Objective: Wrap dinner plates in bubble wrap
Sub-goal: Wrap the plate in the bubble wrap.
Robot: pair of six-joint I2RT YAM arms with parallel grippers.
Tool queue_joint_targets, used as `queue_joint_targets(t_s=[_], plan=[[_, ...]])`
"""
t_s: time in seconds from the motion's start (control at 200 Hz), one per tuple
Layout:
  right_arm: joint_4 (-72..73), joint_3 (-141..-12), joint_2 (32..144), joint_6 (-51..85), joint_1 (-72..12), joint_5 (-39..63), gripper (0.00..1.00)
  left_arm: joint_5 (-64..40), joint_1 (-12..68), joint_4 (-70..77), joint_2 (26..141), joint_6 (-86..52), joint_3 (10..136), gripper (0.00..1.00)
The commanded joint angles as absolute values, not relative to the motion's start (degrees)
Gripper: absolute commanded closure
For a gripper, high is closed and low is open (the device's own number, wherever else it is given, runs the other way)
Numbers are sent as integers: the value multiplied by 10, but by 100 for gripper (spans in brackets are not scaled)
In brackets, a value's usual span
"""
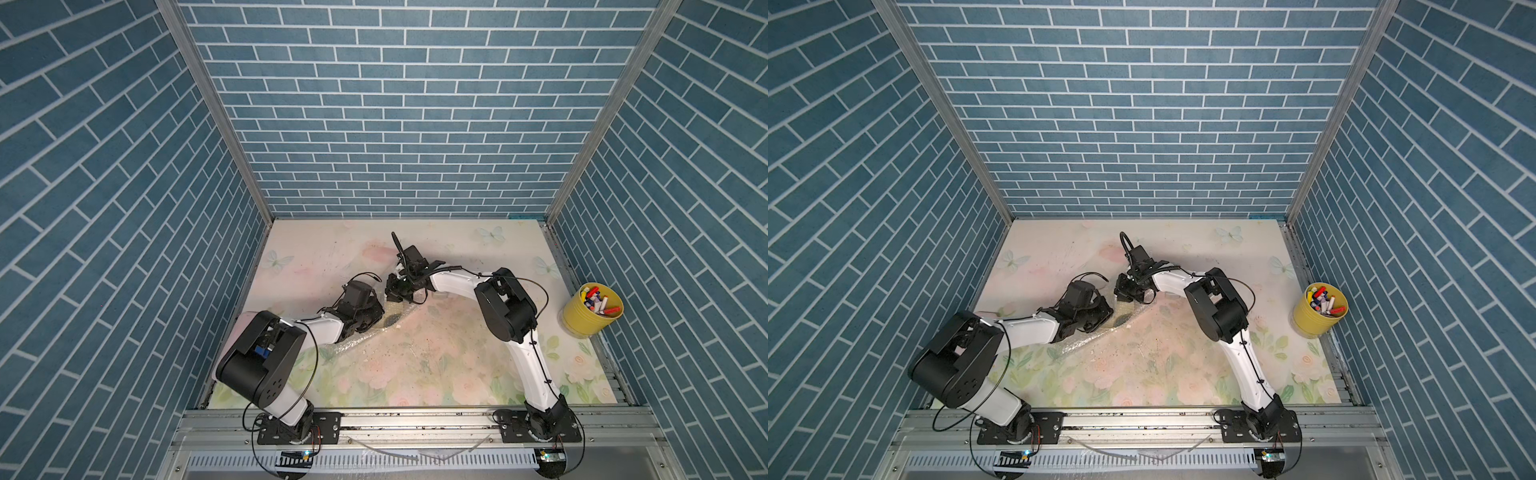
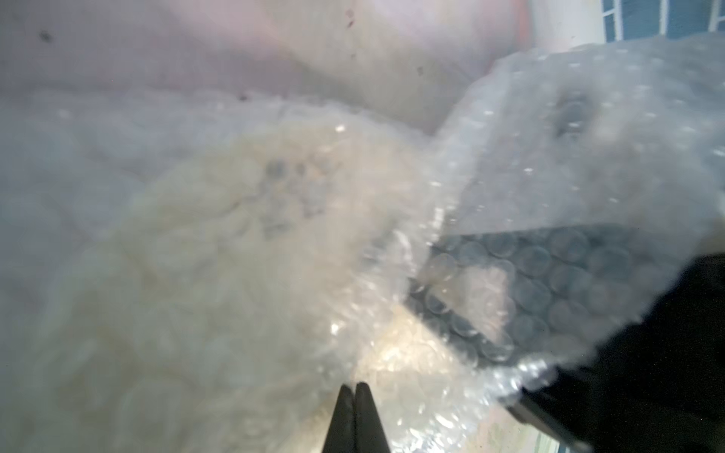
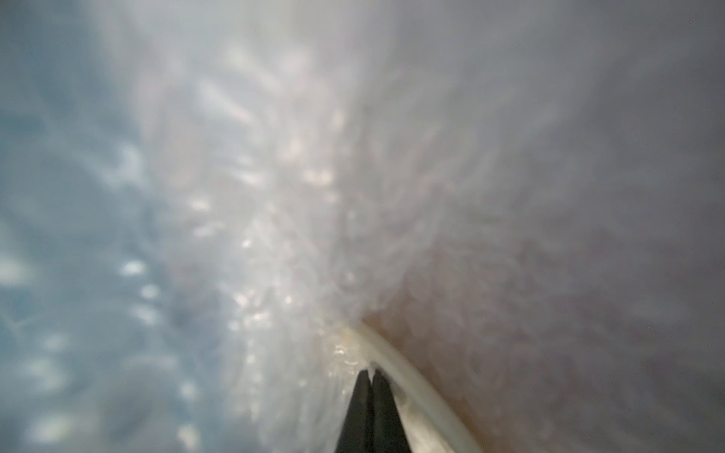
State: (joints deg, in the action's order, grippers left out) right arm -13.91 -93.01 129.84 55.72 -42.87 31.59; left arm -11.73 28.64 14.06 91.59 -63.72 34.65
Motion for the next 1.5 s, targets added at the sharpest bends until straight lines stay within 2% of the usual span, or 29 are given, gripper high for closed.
queue_joint_targets(t_s=[0.0,0.125,0.215,0.47,0.595,0.82,1.141,1.351,1.496], plan=[[-178,-902,1228,565,-421,272,89,-111,289,138,940,-650,331,100],[-206,-863,1165,550,-421,244,74,-112,287,139,939,-646,330,100],[-208,-821,1126,550,-423,234,73,-111,288,125,929,-634,342,100],[-183,-727,1106,571,-443,217,94,-102,296,74,909,-583,373,100],[-148,-711,1123,587,-445,215,97,-103,297,75,907,-582,373,100],[-125,-716,1147,596,-446,226,99,-122,306,62,899,-577,393,100],[-126,-711,1124,597,-446,216,99,-110,327,40,914,-570,395,100],[-157,-710,1043,575,-446,164,94,-117,327,69,936,-573,369,100],[-156,-754,1069,572,-446,188,93,-116,327,74,934,-572,367,100]])
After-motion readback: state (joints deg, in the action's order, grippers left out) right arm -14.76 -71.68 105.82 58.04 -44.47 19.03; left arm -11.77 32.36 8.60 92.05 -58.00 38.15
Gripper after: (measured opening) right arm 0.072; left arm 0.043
